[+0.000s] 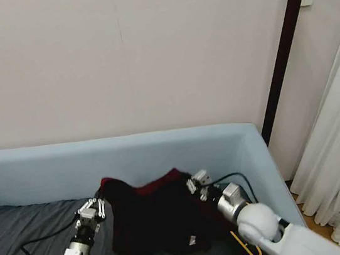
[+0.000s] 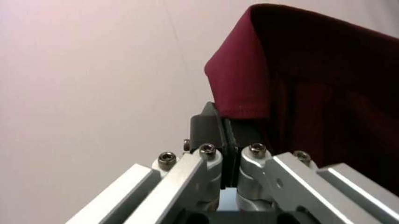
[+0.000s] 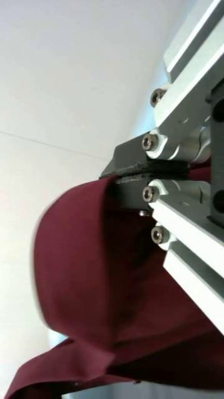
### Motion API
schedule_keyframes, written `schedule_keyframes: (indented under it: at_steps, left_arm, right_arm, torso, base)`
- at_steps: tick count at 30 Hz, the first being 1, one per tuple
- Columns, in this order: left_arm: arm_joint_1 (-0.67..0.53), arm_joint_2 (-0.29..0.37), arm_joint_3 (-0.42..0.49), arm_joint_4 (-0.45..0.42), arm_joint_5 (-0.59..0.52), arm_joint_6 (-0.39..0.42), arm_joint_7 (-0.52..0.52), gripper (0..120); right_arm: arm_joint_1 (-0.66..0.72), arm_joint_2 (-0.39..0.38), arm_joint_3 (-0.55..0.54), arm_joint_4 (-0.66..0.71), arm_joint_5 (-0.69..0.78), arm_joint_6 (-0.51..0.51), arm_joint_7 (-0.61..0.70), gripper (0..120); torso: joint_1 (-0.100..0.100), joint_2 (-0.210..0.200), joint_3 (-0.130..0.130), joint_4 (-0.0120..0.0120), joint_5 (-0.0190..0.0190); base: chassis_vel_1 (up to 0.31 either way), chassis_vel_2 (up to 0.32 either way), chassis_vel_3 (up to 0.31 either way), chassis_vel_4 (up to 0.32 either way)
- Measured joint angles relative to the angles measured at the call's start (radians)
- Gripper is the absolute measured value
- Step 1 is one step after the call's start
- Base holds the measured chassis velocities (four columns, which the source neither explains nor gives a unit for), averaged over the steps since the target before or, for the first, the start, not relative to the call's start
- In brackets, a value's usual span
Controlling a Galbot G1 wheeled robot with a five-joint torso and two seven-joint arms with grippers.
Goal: Pick up the clothes from the sofa and hang them on the clothes hanger.
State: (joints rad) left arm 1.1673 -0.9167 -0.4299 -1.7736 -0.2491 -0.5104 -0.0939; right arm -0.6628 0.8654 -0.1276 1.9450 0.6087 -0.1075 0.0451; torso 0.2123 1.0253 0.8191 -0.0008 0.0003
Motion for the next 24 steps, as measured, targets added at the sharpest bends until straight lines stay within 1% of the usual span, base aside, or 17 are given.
schedule_keyframes:
  at_steps: [1,2,4,7,8,10,12,13,15,16,17,20,21,24]
  left_arm:
    - [0.0,0.0,0.0,0.0,0.0,0.0,0.0,0]
    - [-0.027,0.027,0.001,-0.048,-0.04,0.013,-0.002,0]
    - [-0.075,0.07,0.0,-0.115,-0.109,0.042,-0.012,0]
    - [-0.165,0.165,-0.016,-0.209,-0.243,0.099,-0.03,0]
    - [-0.165,0.165,-0.016,-0.209,-0.243,0.099,-0.03,0]
    - [-0.196,0.22,-0.034,-0.242,-0.298,0.12,-0.031,0]
    - [-0.213,0.274,-0.063,-0.275,-0.346,0.137,-0.029,0]
    - [-0.213,0.274,-0.063,-0.275,-0.346,0.137,-0.029,0]
    - [-0.211,0.331,-0.125,-0.33,-0.399,0.153,-0.027,0]
    - [-0.196,0.344,-0.165,-0.365,-0.42,0.161,-0.027,0]
    - [-0.196,0.344,-0.165,-0.365,-0.42,0.161,-0.027,0]
    - [-0.155,0.354,-0.253,-0.448,-0.451,0.172,-0.027,0]
    - [-0.155,0.354,-0.253,-0.448,-0.451,0.172,-0.027,0]
    - [-0.128,0.367,-0.342,-0.514,-0.484,0.188,-0.026,0]
  right_arm:
    - [0.0,0.0,0.0,0.0,0.0,0.0,0.0,0]
    - [0.011,-0.048,0.045,0.046,0.042,0.0,-0.007,0]
    - [0.024,-0.108,0.105,0.105,0.099,-0.001,-0.012,0]
    - [0.041,-0.214,0.239,0.207,0.228,-0.023,-0.009,0]
    - [0.041,-0.214,0.239,0.207,0.228,-0.023,-0.009,0]
    - [0.041,-0.268,0.311,0.258,0.283,-0.043,-0.004,0]
    - [0.041,-0.329,0.368,0.313,0.327,-0.064,0.016,0]
    - [0.041,-0.329,0.368,0.313,0.327,-0.064,0.016,0]
    - [0.041,-0.42,0.428,0.404,0.375,-0.097,0.08,0]
    - [0.036,-0.467,0.472,0.448,0.394,-0.12,0.11,0]
    - [0.036,-0.467,0.472,0.448,0.394,-0.12,0.11,0]
    - [0.024,-0.556,0.583,0.538,0.439,-0.184,0.16,0]
    - [0.024,-0.556,0.583,0.538,0.439,-0.184,0.16,0]
    - [0.034,-0.637,0.685,0.569,0.528,-0.247,0.215,0]
  torso:
    - [0.0,0.0,0.0,0.0,0.0]
    - [0.0,0.0,0.0,-0.0003,-0.0002]
    - [0.0,0.0,0.0,-0.0012,0.0]
    - [0.0,0.0,0.0,-0.0011,0.0002]
    - [0.0,0.0,0.0,-0.0011,0.0002]
    - [0.0,0.0,0.0,-0.0009,0.0003]
    - [0.0,0.0,0.0,-0.0008,-0.0005]
    - [0.0,0.0,0.0,-0.0008,-0.0005]
    - [0.0,0.0,0.0,-0.0005,-0.0001]
    - [0.0,0.0,0.0,-0.0004,-0.0004]
    - [0.0,0.0,0.0,-0.0004,-0.0004]
    - [0.0,0.0,0.0,-0.0007,-0.0003]
    - [0.0,0.0,0.0,-0.0007,-0.0003]
    - [0.0,0.0,0.0,-0.0004,-0.0003]
  base:
    - [0.0,0.0,0.0,0.0]
    - [0.0,0.0,0.0,0.0]
    - [0.0,0.0,0.0,0.0]
    - [0.0,0.0,0.0,0.0]
    - [0.0,0.0,0.0,0.0]
    - [0.0,0.0,0.0,0.0]
    - [0.0,0.0,0.0,0.0]
    - [0.0,0.0,0.0,0.0]
    - [0.0,0.0,0.0,0.0]
    - [0.0,0.0,0.0,0.0]
    - [0.0,0.0,0.0,0.0]
    - [0.0,0.0,0.0,0.0]
    - [0.0,0.0,0.0,0.0]
    - [0.0,0.0,0.0,0.0]
